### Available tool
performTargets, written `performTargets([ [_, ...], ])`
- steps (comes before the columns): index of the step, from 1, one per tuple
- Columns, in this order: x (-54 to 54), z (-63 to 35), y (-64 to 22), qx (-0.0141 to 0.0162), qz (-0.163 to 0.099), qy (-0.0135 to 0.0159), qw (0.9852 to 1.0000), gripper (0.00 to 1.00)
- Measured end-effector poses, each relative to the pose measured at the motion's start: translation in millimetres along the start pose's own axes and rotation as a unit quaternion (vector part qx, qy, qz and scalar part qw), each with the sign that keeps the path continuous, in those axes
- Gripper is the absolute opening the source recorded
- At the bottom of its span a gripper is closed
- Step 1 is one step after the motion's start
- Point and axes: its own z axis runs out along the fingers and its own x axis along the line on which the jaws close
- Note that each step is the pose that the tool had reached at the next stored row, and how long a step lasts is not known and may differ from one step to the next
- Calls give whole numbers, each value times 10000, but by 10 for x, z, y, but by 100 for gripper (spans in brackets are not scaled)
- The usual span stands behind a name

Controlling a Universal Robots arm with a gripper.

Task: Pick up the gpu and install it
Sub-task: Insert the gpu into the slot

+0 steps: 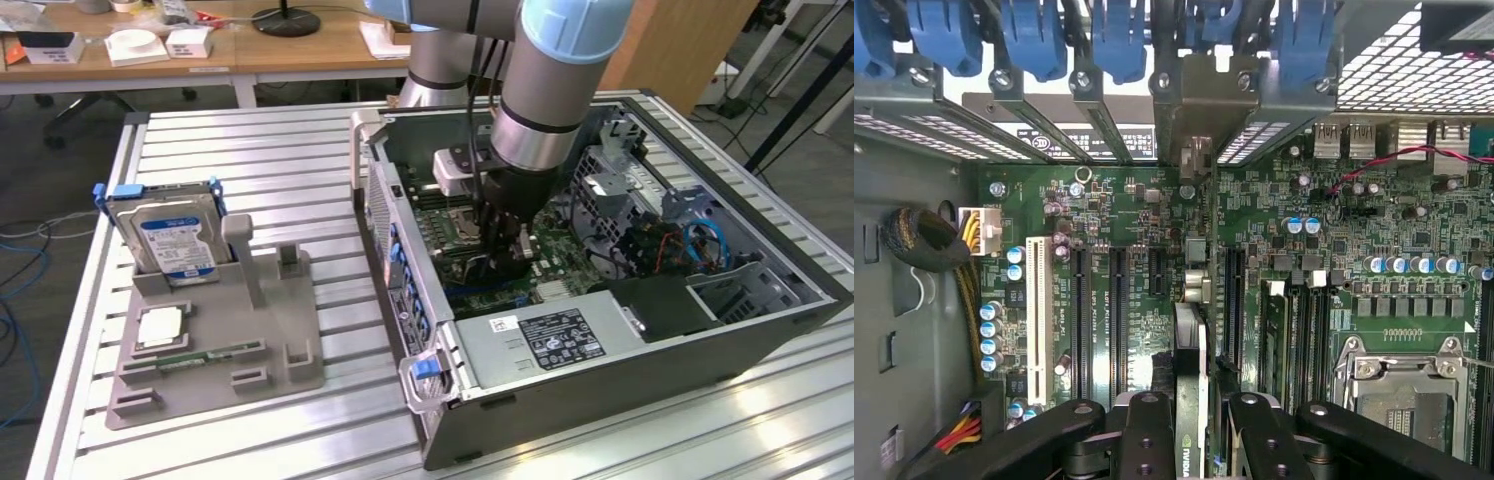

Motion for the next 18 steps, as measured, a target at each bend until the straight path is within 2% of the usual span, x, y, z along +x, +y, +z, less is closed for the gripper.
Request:
performTargets([
  [11,0,4,0,0,0,0,10000,26],
  [18,2,47,-1,0,-1,2,10000,26],
])
